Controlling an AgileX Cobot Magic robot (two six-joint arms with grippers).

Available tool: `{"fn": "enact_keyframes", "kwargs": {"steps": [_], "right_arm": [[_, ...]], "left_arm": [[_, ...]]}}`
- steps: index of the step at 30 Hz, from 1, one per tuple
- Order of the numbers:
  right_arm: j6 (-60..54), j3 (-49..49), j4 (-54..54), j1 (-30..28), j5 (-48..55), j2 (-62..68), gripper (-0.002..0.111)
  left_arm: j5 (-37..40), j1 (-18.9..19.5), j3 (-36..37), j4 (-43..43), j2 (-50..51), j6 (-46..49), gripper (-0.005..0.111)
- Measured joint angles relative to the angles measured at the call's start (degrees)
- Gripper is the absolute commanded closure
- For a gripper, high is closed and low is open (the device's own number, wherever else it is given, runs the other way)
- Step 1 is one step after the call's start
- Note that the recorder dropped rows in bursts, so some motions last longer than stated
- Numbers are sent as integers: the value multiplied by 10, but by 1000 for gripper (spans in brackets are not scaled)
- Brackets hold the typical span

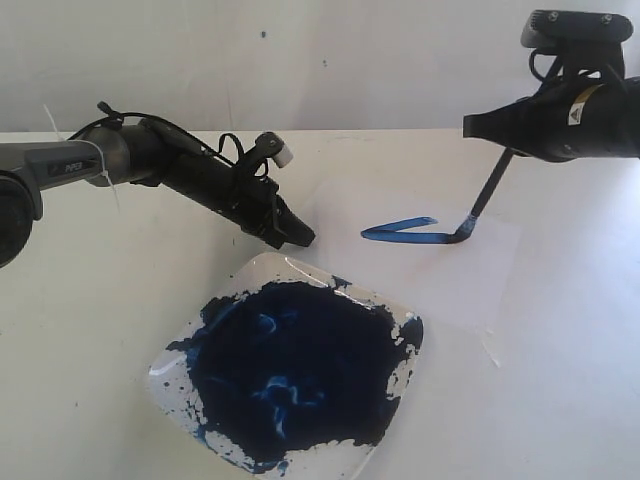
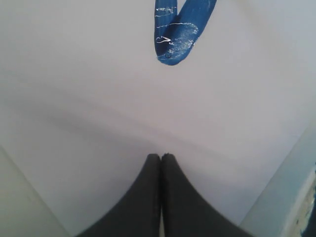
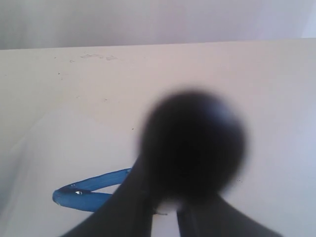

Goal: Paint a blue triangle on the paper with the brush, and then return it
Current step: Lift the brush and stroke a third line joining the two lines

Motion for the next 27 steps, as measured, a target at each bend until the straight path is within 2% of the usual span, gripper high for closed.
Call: {"fn": "enact_keyframes", "kwargs": {"steps": [10,21,27], "right_arm": [[-1,0,-1,-4,-3,-6,108],[13,0,-3,-4,-119,-29,108],[41,0,-3,-4,-133,11,108]], "left_arm": [[0,0,0,0,0,0,107],[0,0,0,0,0,0,107],[-1,0,0,0,0,0,107]]}}
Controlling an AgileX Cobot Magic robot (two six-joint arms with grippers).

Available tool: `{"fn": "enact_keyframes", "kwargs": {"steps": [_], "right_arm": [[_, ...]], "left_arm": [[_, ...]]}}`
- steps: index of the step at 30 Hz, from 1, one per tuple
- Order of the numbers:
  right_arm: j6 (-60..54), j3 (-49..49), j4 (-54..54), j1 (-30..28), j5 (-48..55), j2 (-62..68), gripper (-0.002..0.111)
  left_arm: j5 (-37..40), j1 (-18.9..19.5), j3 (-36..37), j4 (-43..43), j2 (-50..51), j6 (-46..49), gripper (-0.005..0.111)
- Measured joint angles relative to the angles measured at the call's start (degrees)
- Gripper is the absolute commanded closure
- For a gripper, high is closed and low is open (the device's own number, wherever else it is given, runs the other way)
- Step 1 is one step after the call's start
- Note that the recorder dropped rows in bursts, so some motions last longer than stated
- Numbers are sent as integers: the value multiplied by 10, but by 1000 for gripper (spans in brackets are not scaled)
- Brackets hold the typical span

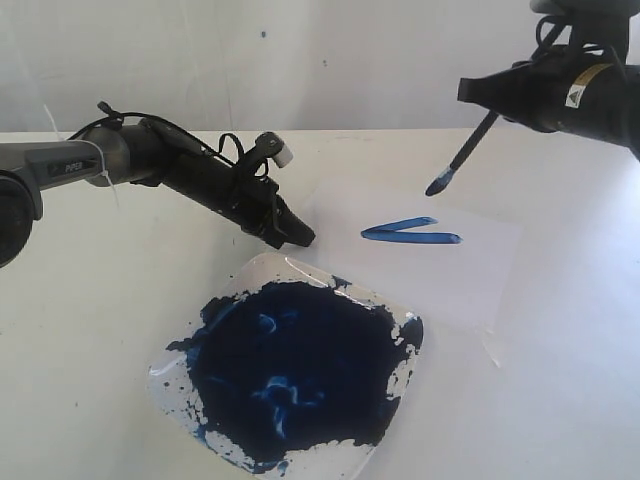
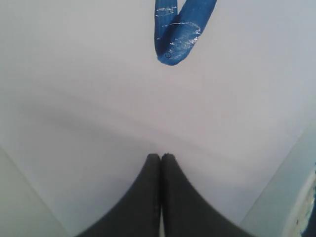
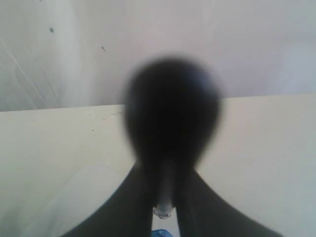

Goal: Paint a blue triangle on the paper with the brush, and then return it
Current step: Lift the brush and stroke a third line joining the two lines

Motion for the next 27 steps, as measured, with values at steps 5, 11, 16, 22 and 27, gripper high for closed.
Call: {"fn": "enact_keyframes", "kwargs": {"steps": [5,11,16,22,27], "right_arm": [[13,0,0,0,3,15,108],[13,0,0,0,9,15,108],[25,0,1,0,16,30,108],[27,0,2,0,26,31,108],[28,0,2,0,51,31,108]], "left_arm": [[0,0,0,0,0,0,107],[0,0,0,0,0,0,107],[-1,0,0,0,0,0,107],[-1,0,0,0,0,0,107],[-1,0,0,0,0,0,107]]}}
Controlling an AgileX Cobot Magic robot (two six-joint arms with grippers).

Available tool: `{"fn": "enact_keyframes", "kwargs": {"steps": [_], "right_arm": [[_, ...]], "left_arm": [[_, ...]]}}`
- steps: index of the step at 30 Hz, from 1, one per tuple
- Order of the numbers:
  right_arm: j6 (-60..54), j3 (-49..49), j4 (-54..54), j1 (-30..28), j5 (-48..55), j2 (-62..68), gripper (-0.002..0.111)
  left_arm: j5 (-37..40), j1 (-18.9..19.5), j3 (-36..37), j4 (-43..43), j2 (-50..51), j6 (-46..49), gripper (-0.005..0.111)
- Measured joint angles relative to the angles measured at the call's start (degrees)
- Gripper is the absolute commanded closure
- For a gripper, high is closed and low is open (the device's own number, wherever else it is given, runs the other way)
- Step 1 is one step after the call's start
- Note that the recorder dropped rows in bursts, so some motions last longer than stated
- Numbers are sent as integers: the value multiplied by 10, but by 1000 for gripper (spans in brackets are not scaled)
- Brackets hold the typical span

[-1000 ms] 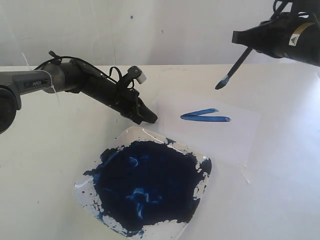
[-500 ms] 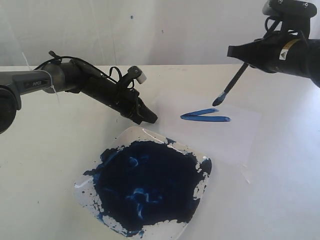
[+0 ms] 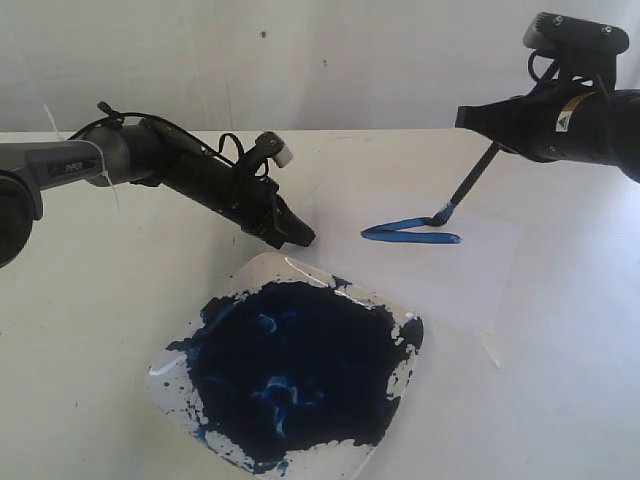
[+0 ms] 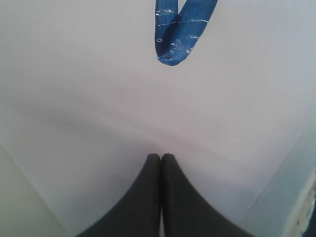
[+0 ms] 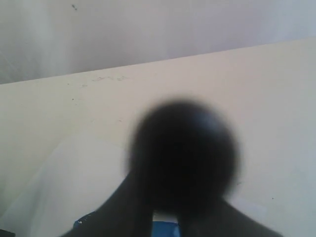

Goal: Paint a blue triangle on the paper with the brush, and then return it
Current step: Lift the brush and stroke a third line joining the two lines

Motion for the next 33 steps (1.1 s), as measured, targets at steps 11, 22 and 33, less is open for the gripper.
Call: {"fn": "enact_keyframes", "kwargs": {"steps": [11,22,33], "right_arm": [[4,0,0,0,59,-27,108],[4,0,0,0,90,-37,108],[4,0,0,0,122,-52,108]], "left_arm": [[-1,0,0,0,0,0,107],[-2,0,0,0,0,0,107],[-4,0,0,0,0,0,107]]}}
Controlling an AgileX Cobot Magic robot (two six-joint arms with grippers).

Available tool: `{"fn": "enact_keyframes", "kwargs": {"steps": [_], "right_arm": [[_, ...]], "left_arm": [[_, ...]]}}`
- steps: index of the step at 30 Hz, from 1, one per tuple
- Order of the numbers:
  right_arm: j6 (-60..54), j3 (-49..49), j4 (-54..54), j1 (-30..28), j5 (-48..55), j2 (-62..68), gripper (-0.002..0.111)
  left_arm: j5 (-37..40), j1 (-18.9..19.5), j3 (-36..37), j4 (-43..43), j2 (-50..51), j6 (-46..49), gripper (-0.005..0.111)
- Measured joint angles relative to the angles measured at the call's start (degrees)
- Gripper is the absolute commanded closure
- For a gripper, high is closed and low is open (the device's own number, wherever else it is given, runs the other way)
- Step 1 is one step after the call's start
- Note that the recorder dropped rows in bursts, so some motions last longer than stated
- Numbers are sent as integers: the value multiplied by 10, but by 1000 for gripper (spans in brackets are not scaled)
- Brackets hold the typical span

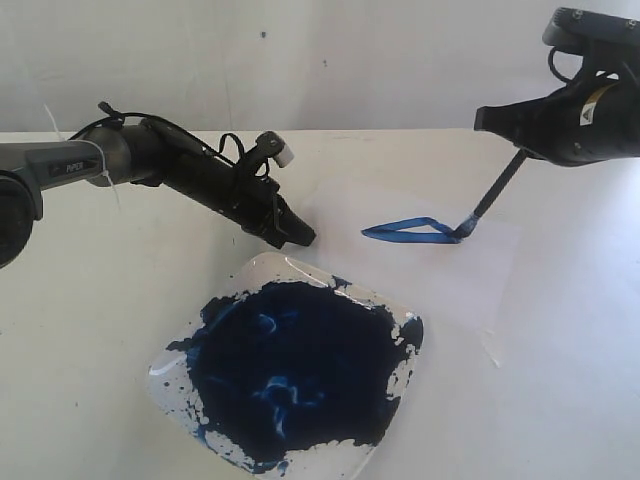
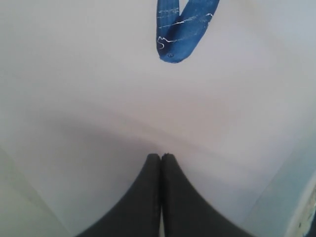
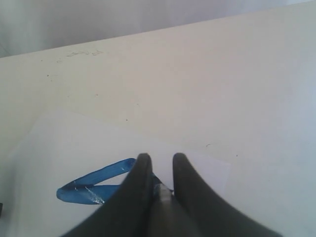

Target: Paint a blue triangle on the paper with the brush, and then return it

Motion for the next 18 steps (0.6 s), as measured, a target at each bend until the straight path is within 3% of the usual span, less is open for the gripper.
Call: {"fn": "enact_keyframes", "kwargs": {"steps": [18], "right_arm": [[-1,0,-1,0,11,-24,108]], "left_arm": [[0,0,0,0,0,0,107]]}}
